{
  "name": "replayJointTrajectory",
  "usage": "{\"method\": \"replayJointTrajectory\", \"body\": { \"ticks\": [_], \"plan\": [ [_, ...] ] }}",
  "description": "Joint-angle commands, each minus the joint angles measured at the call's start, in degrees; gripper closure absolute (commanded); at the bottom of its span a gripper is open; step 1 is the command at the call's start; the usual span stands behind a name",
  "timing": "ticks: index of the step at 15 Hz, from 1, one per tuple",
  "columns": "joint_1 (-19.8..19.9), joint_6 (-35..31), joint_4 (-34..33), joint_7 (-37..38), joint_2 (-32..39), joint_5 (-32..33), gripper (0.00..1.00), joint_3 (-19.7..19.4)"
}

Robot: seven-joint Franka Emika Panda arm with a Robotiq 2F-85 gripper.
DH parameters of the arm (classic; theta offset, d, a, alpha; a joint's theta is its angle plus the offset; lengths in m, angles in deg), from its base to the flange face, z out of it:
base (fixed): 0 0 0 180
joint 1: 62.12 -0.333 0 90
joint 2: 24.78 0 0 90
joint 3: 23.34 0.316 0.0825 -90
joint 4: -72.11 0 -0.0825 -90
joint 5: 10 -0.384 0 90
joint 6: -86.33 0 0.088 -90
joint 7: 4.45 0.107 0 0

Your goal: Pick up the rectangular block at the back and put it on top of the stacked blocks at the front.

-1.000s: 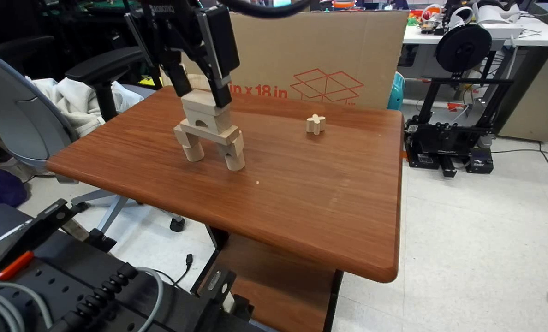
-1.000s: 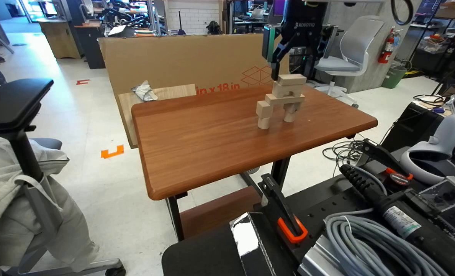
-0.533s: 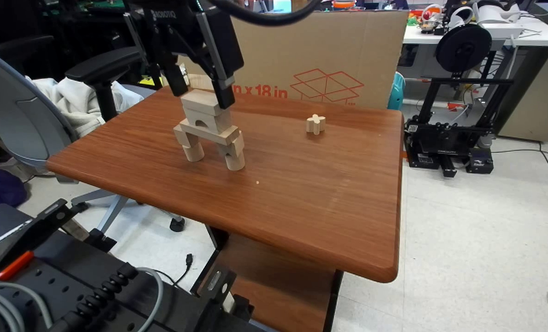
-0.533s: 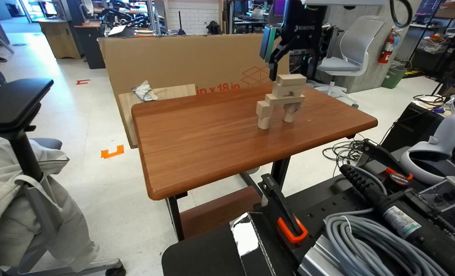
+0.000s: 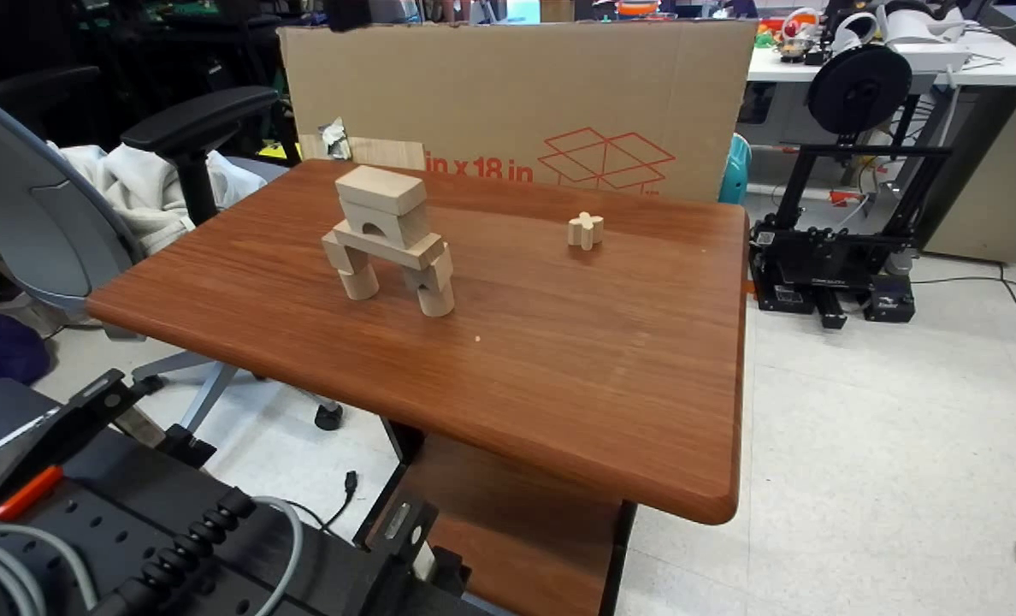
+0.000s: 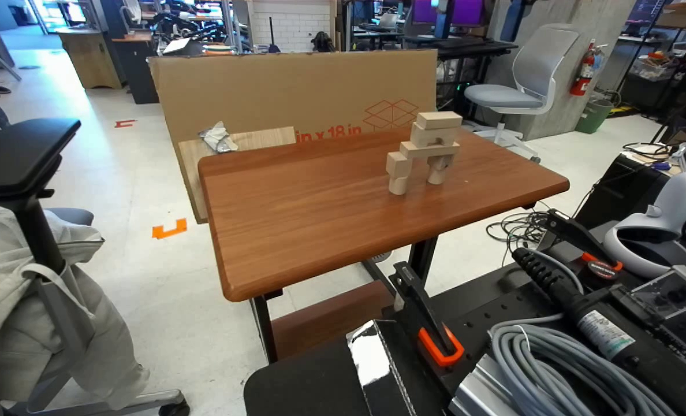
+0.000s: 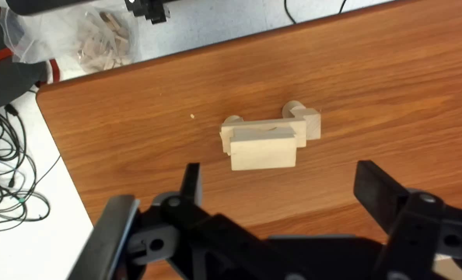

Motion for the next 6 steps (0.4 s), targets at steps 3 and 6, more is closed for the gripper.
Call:
{"method": "replayJointTrajectory", "body": {
  "ticks": [3,6],
  "plan": [
    [1.33,2.85,-0.04,-2.61,-1.91,-1.22,0.0,0.16],
    [1.33,2.85,0.18,-2.66,-1.84,-1.23,0.0,0.16]
  ]
}}
